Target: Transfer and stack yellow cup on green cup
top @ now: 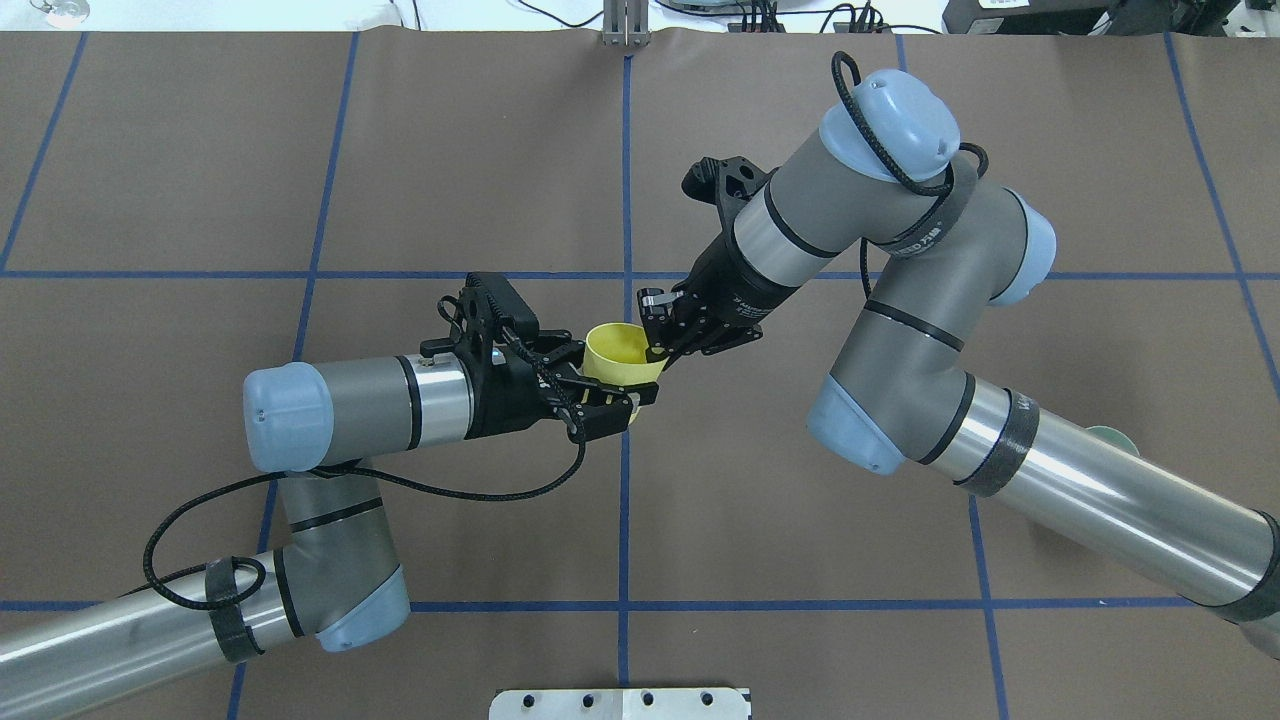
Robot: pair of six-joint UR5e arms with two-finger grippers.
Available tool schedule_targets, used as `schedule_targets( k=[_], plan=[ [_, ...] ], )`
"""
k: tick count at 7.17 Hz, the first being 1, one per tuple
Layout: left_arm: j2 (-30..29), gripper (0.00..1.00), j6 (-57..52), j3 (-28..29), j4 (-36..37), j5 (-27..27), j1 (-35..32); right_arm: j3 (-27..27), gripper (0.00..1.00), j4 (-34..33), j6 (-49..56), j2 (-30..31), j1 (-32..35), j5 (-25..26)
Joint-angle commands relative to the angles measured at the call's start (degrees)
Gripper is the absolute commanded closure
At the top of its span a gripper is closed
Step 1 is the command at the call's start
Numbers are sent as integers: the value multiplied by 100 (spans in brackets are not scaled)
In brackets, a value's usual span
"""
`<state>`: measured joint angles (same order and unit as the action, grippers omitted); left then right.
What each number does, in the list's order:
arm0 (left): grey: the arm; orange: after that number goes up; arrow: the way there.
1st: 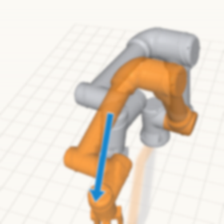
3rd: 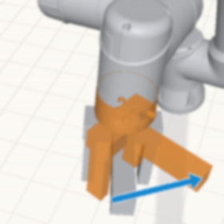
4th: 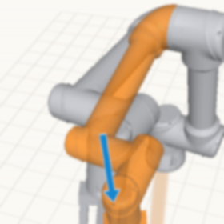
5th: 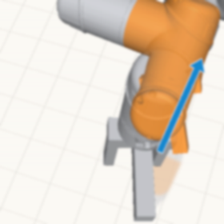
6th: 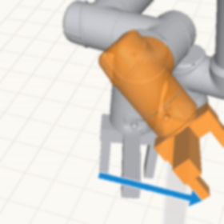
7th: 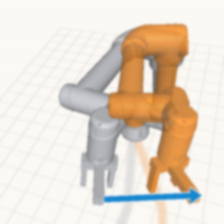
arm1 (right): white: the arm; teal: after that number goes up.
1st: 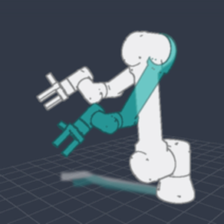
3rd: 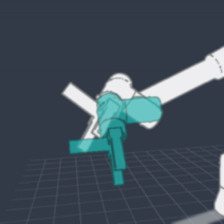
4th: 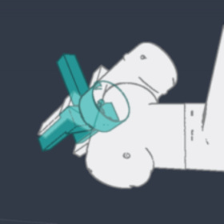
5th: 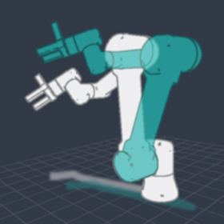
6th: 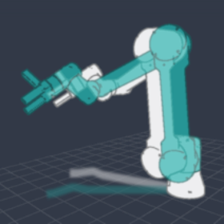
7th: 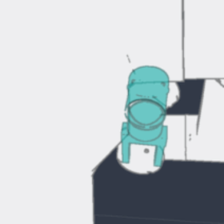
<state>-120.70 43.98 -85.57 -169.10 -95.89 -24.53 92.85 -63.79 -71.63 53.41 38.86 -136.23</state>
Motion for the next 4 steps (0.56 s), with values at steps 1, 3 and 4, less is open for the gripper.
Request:
schedule_targets(
  k=[1,3,4],
  plan=[
    [2,0,5,-21,0,9,1,40,100,16,0,-6,-1,8],
    [20,0,284,-39,79,18,-60,207,100,-19,-9,168,190,43],
    [29,0,400,-48,105,18,-104,268,100,-28,17,379,601,113]
  ],
)
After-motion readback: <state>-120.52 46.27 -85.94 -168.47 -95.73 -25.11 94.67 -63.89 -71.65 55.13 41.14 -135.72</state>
